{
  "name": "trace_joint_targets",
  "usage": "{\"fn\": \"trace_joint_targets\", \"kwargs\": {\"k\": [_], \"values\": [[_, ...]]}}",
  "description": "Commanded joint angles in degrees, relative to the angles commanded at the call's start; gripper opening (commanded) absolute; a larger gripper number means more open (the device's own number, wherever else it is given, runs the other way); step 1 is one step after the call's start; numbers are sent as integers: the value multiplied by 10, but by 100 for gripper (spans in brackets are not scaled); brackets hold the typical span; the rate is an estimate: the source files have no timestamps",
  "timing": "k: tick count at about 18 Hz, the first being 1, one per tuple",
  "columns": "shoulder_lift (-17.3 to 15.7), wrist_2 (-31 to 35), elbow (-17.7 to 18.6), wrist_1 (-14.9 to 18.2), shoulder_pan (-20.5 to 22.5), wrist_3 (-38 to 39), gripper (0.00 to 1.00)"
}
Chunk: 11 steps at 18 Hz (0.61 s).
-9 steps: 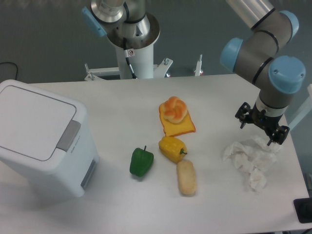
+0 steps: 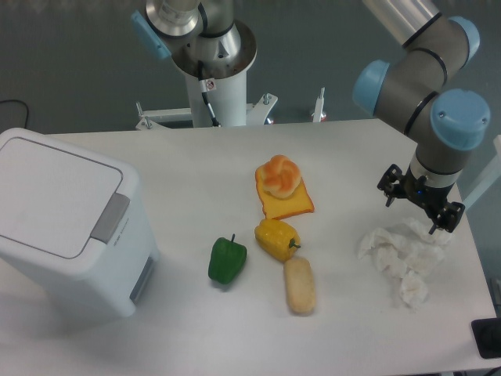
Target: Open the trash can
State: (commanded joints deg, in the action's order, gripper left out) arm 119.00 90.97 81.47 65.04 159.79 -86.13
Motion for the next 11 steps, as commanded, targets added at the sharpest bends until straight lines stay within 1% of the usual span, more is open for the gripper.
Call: {"fn": "trace_joint_targets", "kwargs": {"k": [2,4,6,11], "values": [[-3,-3,11,-2,-1,1,100],[-11,0,20,-4,-4,18,100],[-17,0,20,-4,-6,53,100],[-40,-3,29,-4,-30,127,100]]}}
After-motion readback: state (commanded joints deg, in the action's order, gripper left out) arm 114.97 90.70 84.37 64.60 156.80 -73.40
